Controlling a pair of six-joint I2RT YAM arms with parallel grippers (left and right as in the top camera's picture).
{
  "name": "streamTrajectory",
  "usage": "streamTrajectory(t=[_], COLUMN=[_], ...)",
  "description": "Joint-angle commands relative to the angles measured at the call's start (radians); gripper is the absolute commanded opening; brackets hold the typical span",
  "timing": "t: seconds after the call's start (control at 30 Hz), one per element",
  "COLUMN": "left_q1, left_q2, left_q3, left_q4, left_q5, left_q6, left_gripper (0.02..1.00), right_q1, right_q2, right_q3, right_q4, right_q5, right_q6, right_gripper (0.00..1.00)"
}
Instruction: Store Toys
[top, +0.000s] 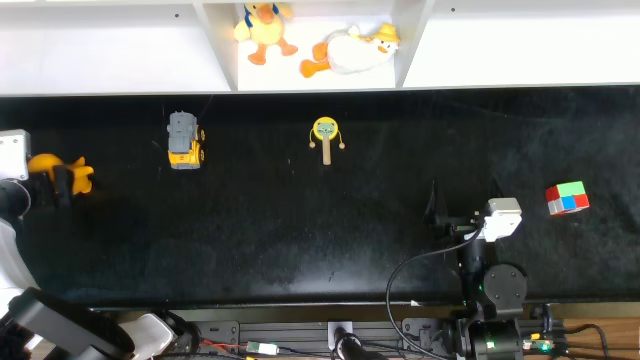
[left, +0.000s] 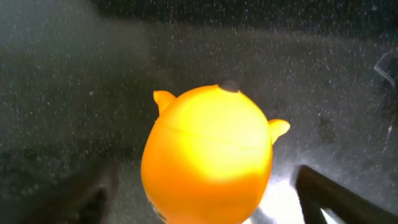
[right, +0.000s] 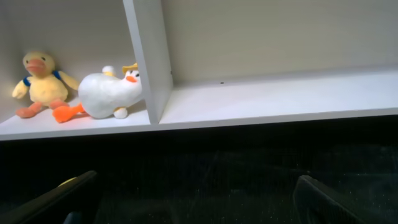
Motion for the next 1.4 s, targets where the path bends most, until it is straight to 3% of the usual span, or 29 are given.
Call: streamTrajectory(t=[0.03,0.17,0.37,0.57,1.0,1.4], left_q1=[0.0,0.0,0.0,-0.042,-0.234,-0.292], left_q2=[0.007,0.007,-0.034,-0.144,-0.072,-0.08], left_q3=[0.023,0.023,0.022,0.022,0.023,0.025], left_q4=[0.004,0.029,0.037,0.131,0.433,0.428], left_q5=[-0.001,-0.001,0.032,0.045,0.003,-0.058], left_q6=[0.024,0.024,0.007,-0.124,-0.394,-0.535], left_gripper=[0.63,0.362,0.159,0.148,0.152,0.172], right_q1=[0.001,0.001,0.001,0.001,0.001,0.001], right_q2=[-0.01,-0.01,-0.01,-0.01,-0.01,-0.01], right_q3=[-0.013,-0.013,-0.013,-0.013,-0.013,-0.013], right_q4=[0.005,0.005,0.005,0.005,0.005,0.005], right_q5=[-0.005,-0.005,-0.005,-0.005,-0.005,-0.005], right_q6=[0.004,0.004,0.004,0.004,0.004,0.004], right_gripper=[0.996,0.996,0.996,0.996,0.996,0.993])
